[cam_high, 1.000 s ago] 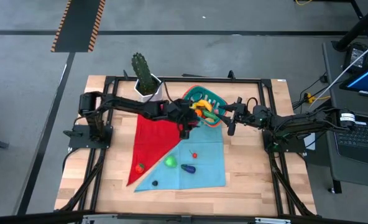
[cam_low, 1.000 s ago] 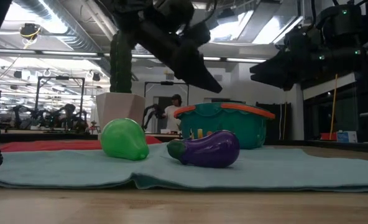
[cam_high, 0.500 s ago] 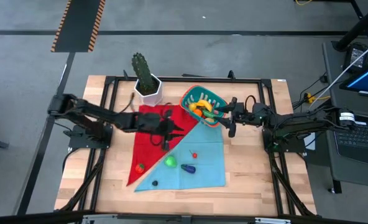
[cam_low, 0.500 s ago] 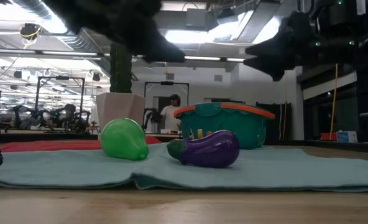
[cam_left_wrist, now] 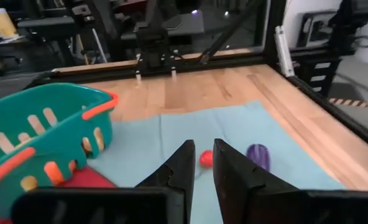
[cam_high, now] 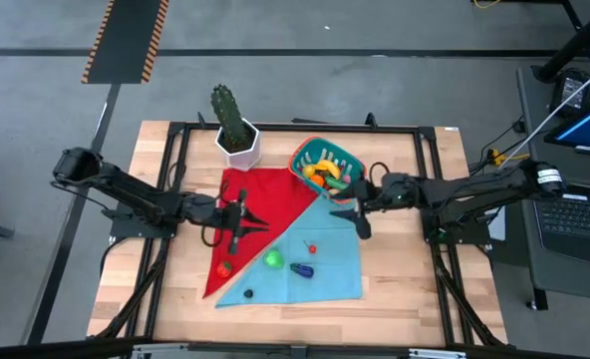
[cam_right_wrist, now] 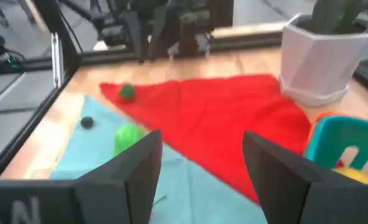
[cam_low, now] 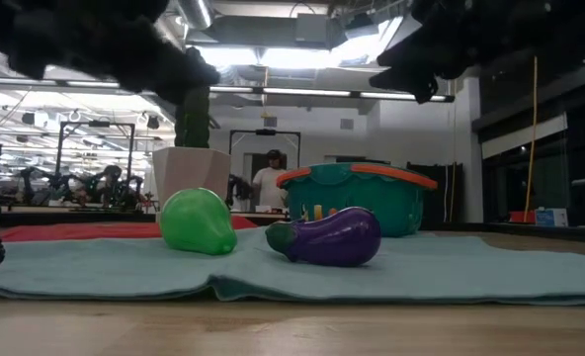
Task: Pick and placing Produce into tupperware
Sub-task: Put the red cherry into the blue basket
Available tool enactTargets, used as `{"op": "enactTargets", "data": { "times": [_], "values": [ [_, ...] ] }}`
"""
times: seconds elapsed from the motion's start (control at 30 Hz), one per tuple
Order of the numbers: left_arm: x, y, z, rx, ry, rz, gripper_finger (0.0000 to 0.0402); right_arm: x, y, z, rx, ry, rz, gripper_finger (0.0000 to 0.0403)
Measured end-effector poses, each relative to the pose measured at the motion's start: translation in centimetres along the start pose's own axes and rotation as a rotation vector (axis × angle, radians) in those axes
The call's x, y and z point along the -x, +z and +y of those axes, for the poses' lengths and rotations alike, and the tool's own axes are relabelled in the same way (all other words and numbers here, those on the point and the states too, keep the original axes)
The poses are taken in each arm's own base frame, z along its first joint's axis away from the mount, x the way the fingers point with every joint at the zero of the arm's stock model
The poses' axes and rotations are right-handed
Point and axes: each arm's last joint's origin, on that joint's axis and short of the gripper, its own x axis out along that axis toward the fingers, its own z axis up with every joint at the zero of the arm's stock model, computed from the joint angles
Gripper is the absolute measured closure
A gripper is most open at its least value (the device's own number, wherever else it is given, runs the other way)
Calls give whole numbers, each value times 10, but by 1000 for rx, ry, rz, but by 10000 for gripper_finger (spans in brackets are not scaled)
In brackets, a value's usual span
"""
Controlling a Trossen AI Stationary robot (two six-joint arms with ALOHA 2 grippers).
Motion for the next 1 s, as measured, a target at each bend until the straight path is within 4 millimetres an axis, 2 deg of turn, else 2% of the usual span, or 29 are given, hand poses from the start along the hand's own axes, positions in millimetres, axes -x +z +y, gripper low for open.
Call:
{"op": "enactTargets", "data": {
  "times": [0.07,0.27,0.63,1.0],
  "values": [
    [6,-4,-2,11,-11,-12,357,-4,2,8,-3,-4,40,178],
    [15,-14,-6,6,-24,-2,368,-22,-7,28,-59,29,159,178],
    [17,-19,-6,3,-22,24,389,-64,-22,58,50,-18,332,178],
    [17,-22,-6,-3,-23,56,399,-93,-53,62,88,-57,492,178]
  ]
}}
